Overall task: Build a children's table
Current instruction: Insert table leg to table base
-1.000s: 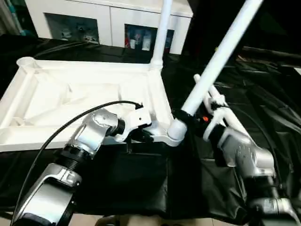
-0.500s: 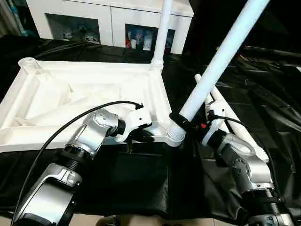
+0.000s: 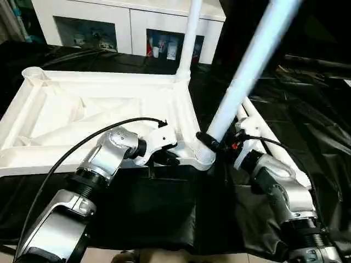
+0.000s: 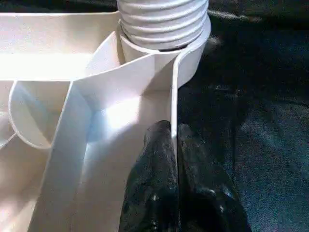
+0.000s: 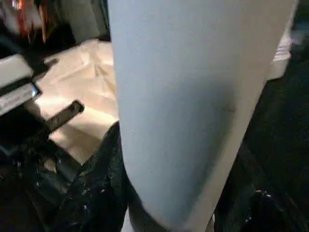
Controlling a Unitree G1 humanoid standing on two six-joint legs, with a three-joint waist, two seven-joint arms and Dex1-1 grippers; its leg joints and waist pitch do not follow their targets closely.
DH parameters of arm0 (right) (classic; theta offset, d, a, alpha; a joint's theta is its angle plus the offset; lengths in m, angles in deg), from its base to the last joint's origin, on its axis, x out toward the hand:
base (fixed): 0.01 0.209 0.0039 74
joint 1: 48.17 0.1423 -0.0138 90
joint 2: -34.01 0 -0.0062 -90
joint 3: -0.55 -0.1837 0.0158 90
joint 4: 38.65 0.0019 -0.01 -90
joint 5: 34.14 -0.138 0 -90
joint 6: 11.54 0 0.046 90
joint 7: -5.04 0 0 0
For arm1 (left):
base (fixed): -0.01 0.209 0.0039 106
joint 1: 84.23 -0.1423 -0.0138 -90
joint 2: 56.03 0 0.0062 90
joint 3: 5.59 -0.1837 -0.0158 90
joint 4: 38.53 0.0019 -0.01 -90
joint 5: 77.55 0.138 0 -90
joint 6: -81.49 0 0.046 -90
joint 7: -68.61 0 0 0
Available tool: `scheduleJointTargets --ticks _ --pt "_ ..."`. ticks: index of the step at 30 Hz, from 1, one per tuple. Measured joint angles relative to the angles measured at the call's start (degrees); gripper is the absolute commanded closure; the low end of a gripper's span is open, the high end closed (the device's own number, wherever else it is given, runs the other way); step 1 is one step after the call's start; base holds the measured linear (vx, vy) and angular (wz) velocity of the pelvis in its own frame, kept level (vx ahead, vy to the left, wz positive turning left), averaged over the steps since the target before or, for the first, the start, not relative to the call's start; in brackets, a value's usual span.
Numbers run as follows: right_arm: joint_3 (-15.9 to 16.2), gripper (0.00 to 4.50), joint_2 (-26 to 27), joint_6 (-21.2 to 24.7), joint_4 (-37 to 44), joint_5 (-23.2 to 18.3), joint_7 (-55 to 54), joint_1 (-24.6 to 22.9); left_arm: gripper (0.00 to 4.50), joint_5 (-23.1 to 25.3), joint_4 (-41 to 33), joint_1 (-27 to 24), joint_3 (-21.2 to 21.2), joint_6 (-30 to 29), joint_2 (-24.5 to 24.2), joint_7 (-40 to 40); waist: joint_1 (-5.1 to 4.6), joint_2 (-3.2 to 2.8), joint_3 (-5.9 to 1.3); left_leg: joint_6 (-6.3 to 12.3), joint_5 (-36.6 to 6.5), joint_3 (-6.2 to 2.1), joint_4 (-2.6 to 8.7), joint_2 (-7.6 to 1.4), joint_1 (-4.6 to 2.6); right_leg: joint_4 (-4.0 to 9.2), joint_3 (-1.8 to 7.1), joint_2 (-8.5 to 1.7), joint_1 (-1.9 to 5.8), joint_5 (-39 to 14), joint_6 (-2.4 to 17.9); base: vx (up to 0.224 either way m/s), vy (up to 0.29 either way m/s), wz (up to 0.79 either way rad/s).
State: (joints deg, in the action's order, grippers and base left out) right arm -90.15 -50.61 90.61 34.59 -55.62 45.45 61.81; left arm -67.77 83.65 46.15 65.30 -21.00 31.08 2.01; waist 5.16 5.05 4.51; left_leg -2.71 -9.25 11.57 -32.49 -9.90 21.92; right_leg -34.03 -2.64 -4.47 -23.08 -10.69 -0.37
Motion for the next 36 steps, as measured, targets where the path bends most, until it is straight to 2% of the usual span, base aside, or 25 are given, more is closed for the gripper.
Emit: scheduleJointTargets --ticks 7,10,14,18,22,27,30,36 --pt "-2.2 2.64 1.68 -0.59 -0.82 -2.52 -0.8 -1.57 4.5 0.01 0.14 0.0 -0.13 0.53 -0.01 0.0 0.14 -0.11 -0.04 0.0 0.0 0.0 0.01 0.0 0.0 -0.01 -0.02 0.0 0.01 0.05 0.07 0.0 0.0 0.0" --pt "-2.42 2.64 2.74 -2.59 -0.62 -2.57 -1.66 -3.08 4.5 -0.02 0.55 0.01 -0.14 1.0 0.06 0.02 0.17 -0.31 -0.11 0.0 0.0 0.0 0.01 0.0 0.0 0.0 0.0 0.0 0.02 0.16 0.26 0.0 0.0 0.0" --pt "-0.06 2.64 2.68 -6.43 2.1 0.94 -3.44 -5.4 4.5 -0.07 0.91 0.05 -0.14 1.39 0.1 0.09 0.21 -0.49 -0.15 -0.01 0.0 -0.01 0.02 0.0 -0.01 0.01 -0.02 0.0 0.02 0.05 0.08 0.0 0.0 0.0" --pt "1.32 2.64 2.41 -7.57 3.85 3.35 -4.26 -6.58 4.5 -0.08 0.92 0.05 -0.14 1.44 0.03 0.13 0.13 -0.48 -0.14 -0.01 0.0 -0.01 0.03 0.0 -0.01 0.02 0.0 0.0 0.01 0.01 0.02 0.0 0.0 0.0" --pt "2.3 2.64 1.33 -7.28 4.41 3.84 -3.91 -6.31 4.5 -0.08 0.88 0.04 -0.15 1.51 -0.04 0.13 0.1 -0.42 -0.11 0.0 0.0 -0.01 0.05 0.0 -0.01 0.07 0.0 0.0 0.01 0.0 0.0 0.0 0.0 0.0" --pt "3.32 2.64 -0.93 -4.84 4.11 3.89 -1.57 -4.1 4.5 -0.08 0.56 0.03 -0.4 1.85 -0.54 0.1 -0.03 -0.08 0.01 -0.01 0.0 -0.01 0.13 0.01 -0.03 0.07 -0.01 0.0 -0.01 0.0 -0.01 0.0 0.0 0.0" --pt "3.72 2.64 -2.73 -3.2 3.05 3.94 1.24 -2.29 4.5 -0.01 0.22 0.02 -0.62 2.31 -0.9 0.03 -0.1 0.33 0.12 0.0 0.0 -0.02 0.21 0.01 -0.04 0.06 -0.03 0.0 -0.03 -0.01 -0.01 0.0 0.0 0.0" --pt "5.74 2.64 -6.56 -1.08 1.63 4.44 6.54 0.68 4.5 -0.03 -1.5 -0.64 -1.0 2.32 -1.33 -0.52 0.0 0.57 0.14 -0.01 0.0 -0.02 0.31 0.01 -0.03 0.08 -0.05 0.0 -0.05 -0.08 -0.13 0.0 0.0 0.0"
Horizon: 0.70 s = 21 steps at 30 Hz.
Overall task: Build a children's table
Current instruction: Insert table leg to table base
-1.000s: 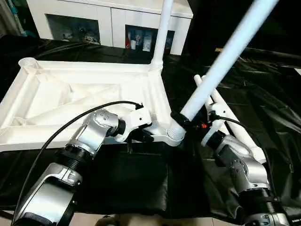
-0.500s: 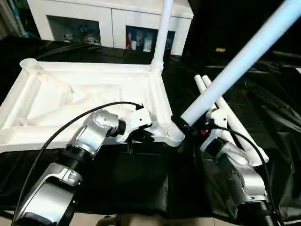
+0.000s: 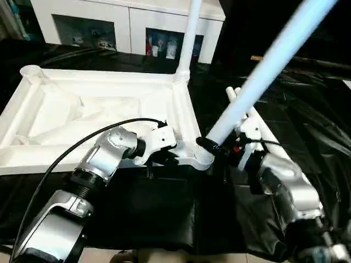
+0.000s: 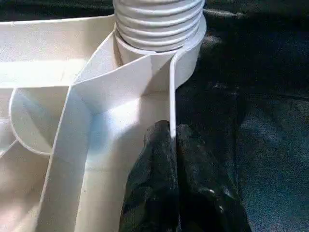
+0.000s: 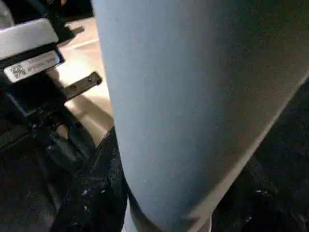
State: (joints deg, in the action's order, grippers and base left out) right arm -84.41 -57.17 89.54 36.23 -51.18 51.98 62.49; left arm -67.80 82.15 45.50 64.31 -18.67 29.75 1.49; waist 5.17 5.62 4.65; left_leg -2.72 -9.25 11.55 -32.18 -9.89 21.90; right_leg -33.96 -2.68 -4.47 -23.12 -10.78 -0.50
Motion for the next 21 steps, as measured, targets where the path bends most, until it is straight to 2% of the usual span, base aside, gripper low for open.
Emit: scheduleJointTargets --ticks 4,12,21 --pt "1.27 2.64 -1.58 0.18 -3.25 0.42 3.97 3.2 4.5 -0.05 -0.95 -0.5 -0.05 0.06 -0.3 -0.31 -0.06 0.06 0.0 0.0 0.0 0.01 0.04 0.0 0.0 -0.01 -0.01 0.0 -0.02 -0.04 -0.02 0.0 0.0 0.0" --pt "1.66 2.64 -1.53 0.22 -8.2 0.66 7.43 7.45 4.5 -0.33 -1.68 -0.95 -0.06 0.66 -1.24 -0.65 -0.26 0.36 0.07 -0.01 0.0 0.01 0.12 0.0 -0.09 -0.02 -0.01 0.01 -0.01 -0.08 0.01 0.0 0.0 0.0" --pt "2.34 2.64 -1.01 -0.73 -11.07 0.71 9.29 9.09 4.5 -0.92 -3.48 -1.75 -0.05 0.31 -2.78 -1.44 -0.83 0.99 0.41 -0.02 -0.01 0.01 0.21 -0.01 -0.28 -0.01 0.01 0.01 0.06 -0.08 0.0 0.0 0.0 0.0"
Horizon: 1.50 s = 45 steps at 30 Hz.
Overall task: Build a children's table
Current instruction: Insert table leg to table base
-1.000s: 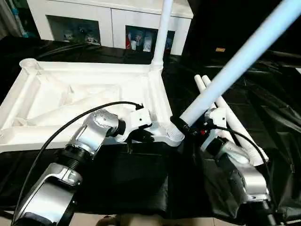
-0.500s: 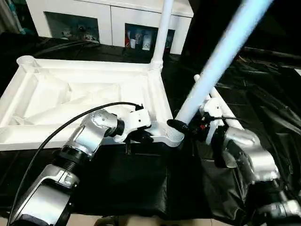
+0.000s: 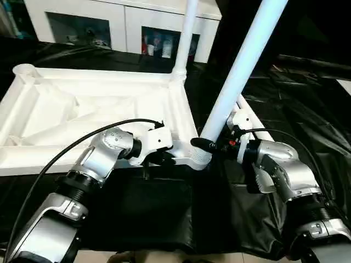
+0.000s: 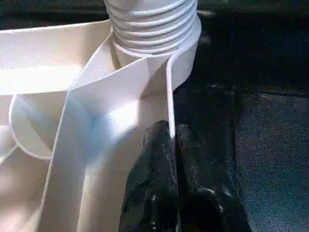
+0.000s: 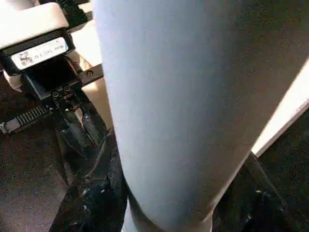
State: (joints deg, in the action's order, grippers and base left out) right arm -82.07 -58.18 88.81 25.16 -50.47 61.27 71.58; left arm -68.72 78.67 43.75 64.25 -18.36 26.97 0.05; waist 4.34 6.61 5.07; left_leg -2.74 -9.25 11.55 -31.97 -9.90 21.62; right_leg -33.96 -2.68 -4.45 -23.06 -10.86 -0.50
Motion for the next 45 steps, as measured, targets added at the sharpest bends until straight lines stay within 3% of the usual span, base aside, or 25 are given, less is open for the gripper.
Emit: scheduleJointTargets --ticks 6,9,14,21,26,31,37,45 --pt "1.61 2.64 -0.73 -1.15 2.85 -0.28 5.9 -1.85 4.5 -1.89 -2.35 -1.32 -0.21 0.66 -3.0 -5.38 -0.26 0.27 -0.02 -0.02 0.0 0.0 0.24 0.0 -0.16 0.03 -0.01 0.05 0.1 -0.37 0.08 0.0 0.0 0.0" --pt "2.73 2.64 -1.95 -1.66 5.4 -1.07 9.09 -3.89 4.5 -2.54 -3.52 -1.72 -1.01 0.99 -3.91 -8.53 0.28 0.3 -0.04 -0.19 -0.17 0.02 0.29 0.0 -0.25 0.03 -0.01 0.05 0.23 -0.54 0.36 0.0 0.0 0.0" --pt "2.79 2.64 -2.35 -2.08 5.87 -1.25 10.24 -4.51 4.5 -2.53 -3.58 -1.7 -1.33 1.45 -4.02 -8.8 0.77 0.32 -0.03 -0.24 -0.25 0.06 0.34 0.0 -0.35 0.02 -0.01 0.05 0.29 -0.62 0.42 0.0 0.0 0.0" --pt "2.48 2.64 -1.41 -3.8 4.64 -1.06 8.26 -4.69 4.5 -2.3 -1.18 -0.39 -1.88 2.33 -3.53 -8.59 0.72 0.27 0.0 -0.26 -0.25 0.09 0.38 0.01 -0.63 0.04 0.04 0.05 0.51 -0.65 0.45 0.0 0.0 0.0" --pt "1.18 2.64 2.2 -4.85 -1.04 0.2 -1.75 -1.33 4.5 -1.15 1.26 0.86 0.0 -1.07 -1.78 -3.24 -0.55 0.38 0.08 -0.27 -0.24 -0.08 0.34 0.01 -0.67 0.17 -0.02 0.05 0.38 -0.76 0.26 -0.011 0.001 -0.02" --pt "-0.36 2.64 5.27 -4.85 -4.26 0.76 -10.47 0.54 4.5 -0.83 2.68 2.18 0.64 -5.56 0.41 1.89 -1.58 0.08 0.3 -0.26 -0.25 -0.39 0.35 0.03 -0.64 1.12 -0.34 0.02 0.31 -0.77 0.26 -0.01 0.005 -0.02" --pt "-2.78 2.64 11.78 -4.84 -12.89 1.66 -26.96 6.97 4.5 0.41 4.17 3.65 2.98 -12.7 4.33 11.41 -2.91 -0.09 0.41 -0.26 -0.25 -0.43 0.34 0.05 -0.62 1.84 -0.38 0.02 0.05 -0.77 0.26 -0.006 0.004 -0.03" --pt "-6.01 2.64 19.84 -6.16 -21.82 2.99 -45.33 13.97 4.5 1.13 3.44 3.9 4.77 -19.15 7.3 19.39 -4.14 0.04 0.45 -0.28 -0.25 -1.5 0.32 0.06 -0.72 2.23 -1.32 0.01 -0.14 -0.83 0.36 -0.007 0.005 -0.05"
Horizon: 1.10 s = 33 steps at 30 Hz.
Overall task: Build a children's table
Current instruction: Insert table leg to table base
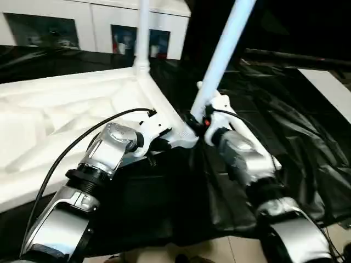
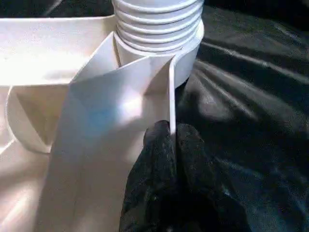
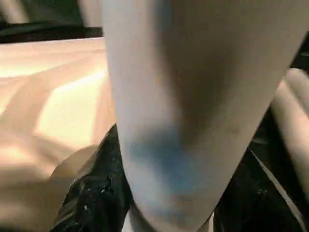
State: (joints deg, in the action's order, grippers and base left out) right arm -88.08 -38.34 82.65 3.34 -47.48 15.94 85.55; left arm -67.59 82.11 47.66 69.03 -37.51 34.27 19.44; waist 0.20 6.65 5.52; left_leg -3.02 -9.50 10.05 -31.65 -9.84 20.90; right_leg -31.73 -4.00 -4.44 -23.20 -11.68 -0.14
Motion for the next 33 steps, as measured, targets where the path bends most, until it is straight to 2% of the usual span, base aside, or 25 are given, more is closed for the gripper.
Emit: scheduleJointTargets --ticks 5,11,12,13,15,16,18,19,20,23,27,29,31,33 --pt "-0.83 2.64 1.97 -1.18 -2.23 0.64 -4.49 1.76 4.5 0.02 -0.54 -0.13 0.33 -1.29 0.57 1.69 -0.12 0.07 0.05 -0.01 -0.01 -0.02 0.01 0.0 -0.08 0.1 -0.06 0.0 -0.42 0.0 0.0 0.0 0.0 0.0" --pt "-1.47 2.64 2.77 -2.98 -5.03 0.97 -4.39 3.46 4.5 0.02 -1.82 -0.63 0.32 -1.72 -0.1 1.99 -0.51 0.06 0.08 0.0 -0.01 -0.12 0.09 0.1 0.01 0.83 -0.11 0.0 -0.25 0.0 0.0 0.0 0.0 0.0" --pt "-1.74 2.29 2.77 -3.2 -5.15 0.96 -3.95 3.47 4.5 0.02 -1.93 -0.66 0.23 -1.62 -0.2 1.99 -0.54 0.09 0.1 0.0 -0.01 -0.12 0.09 0.13 0.01 0.83 -0.08 0.0 -0.36 0.0 0.0 0.0 0.0 0.0" --pt "-2.0 2.29 2.77 -3.26 -5.24 0.95 -3.6 3.52 4.5 0.02 -1.98 -0.66 0.12 -1.52 -0.26 1.99 -0.54 0.08 0.12 0.0 -0.01 -0.12 0.09 0.15 0.01 0.86 -0.06 0.0 -0.56 0.0 0.0 0.0 0.0 0.0" --pt "-2.52 1.92 2.73 -3.27 -5.69 0.47 -2.59 3.8 4.5 0.01 -2.32 -0.78 -0.11 -1.21 -0.56 1.94 -0.5 0.04 0.15 0.0 -0.01 -0.12 0.09 0.15 0.03 0.86 -0.04 0.0 -0.6 0.0 0.0 0.0 0.0 0.0" --pt "-2.83 1.89 2.7 -2.99 -6.34 0.35 -2.32 3.95 4.5 -0.02 -2.55 -0.77 -0.22 -1.08 -0.57 1.72 -0.4 0.01 0.17 0.0 -0.01 -0.12 0.09 0.15 0.09 0.86 -0.04 0.0 -0.57 0.0 0.0 0.0 0.0 0.0" --pt "-3.22 1.78 2.29 -2.79 -7.2 0.21 -1.71 3.45 4.5 -0.18 -3.5 -0.86 -0.52 -0.56 -0.58 0.91 0.13 -0.11 0.3 0.0 -0.01 -0.06 0.11 0.17 0.29 0.83 0.07 0.0 -0.6 0.07 0.12 0.0 0.0 0.0" --pt "-3.22 1.78 1.97 -2.7 -6.99 0.03 -0.98 3.54 4.5 -0.24 -3.55 -0.86 -0.63 -0.26 -0.76 0.68 0.21 -0.18 0.35 0.0 -0.01 0.04 0.11 0.23 0.28 0.79 0.2 0.0 -0.6 0.35 0.57 0.0 0.0 0.0" --pt "-3.23 1.56 1.22 -2.35 -6.44 -0.17 0.65 3.54 4.5 -0.35 -3.73 -0.85 -0.65 0.42 -1.17 0.46 0.24 -0.32 0.49 0.0 0.0 0.11 0.11 0.32 0.33 0.74 0.34 0.0 -0.66 0.66 1.07 0.0 0.0 0.0" --pt "-3.22 1.4 -0.14 -0.9 -5.52 -0.65 3.77 3.45 4.5 -0.38 -3.99 -0.84 -0.8 1.07 -1.5 -0.12 0.54 -0.33 0.57 0.01 0.01 0.21 0.11 0.29 0.36 0.55 0.36 -0.01 -0.75 1.37 1.72 0.0 0.0 0.0" --pt "-3.01 1.28 -2.57 2.03 -1.49 -0.77 9.3 1.7 4.5 -0.99 -4.36 -0.84 -1.35 2.97 -2.14 -1.46 1.67 -0.48 0.82 -0.1 0.07 0.49 0.11 0.09 0.32 0.25 0.36 -0.01 -0.83 2.58 1.79 0.0 0.0 0.0" --pt "-1.2 1.28 -5.44 4.06 3.16 -0.81 13.77 -1.04 4.5 -1.32 -4.7 -0.86 -1.86 4.07 -2.76 -2.99 2.27 -0.47 0.86 -0.13 0.09 0.76 0.11 -0.07 0.32 -0.12 0.36 -0.01 -0.86 2.73 1.72 0.03 -0.025 0.09" --pt "1.75 1.28 -10.16 5.88 10.87 -0.92 21.0 -5.77 4.5 -1.86 -5.45 -1.17 -2.64 5.65 -3.57 -5.73 3.16 -0.52 0.89 -0.16 0.1 1.45 0.18 -0.38 0.23 -0.61 0.63 -0.02 -0.85 2.99 1.08 0.069 -0.049 0.2" --pt "4.29 1.28 -14.32 7.25 17.26 -1.36 27.37 -9.62 4.5 -2.53 -6.22 -1.79 -3.01 8.83 -5.36 -8.85 3.76 -0.54 0.9 -0.14 0.11 1.58 0.45 -0.53 0.24 -0.96 0.54 0.0 -1.0 2.51 0.87 0.085 -0.044 0.12"
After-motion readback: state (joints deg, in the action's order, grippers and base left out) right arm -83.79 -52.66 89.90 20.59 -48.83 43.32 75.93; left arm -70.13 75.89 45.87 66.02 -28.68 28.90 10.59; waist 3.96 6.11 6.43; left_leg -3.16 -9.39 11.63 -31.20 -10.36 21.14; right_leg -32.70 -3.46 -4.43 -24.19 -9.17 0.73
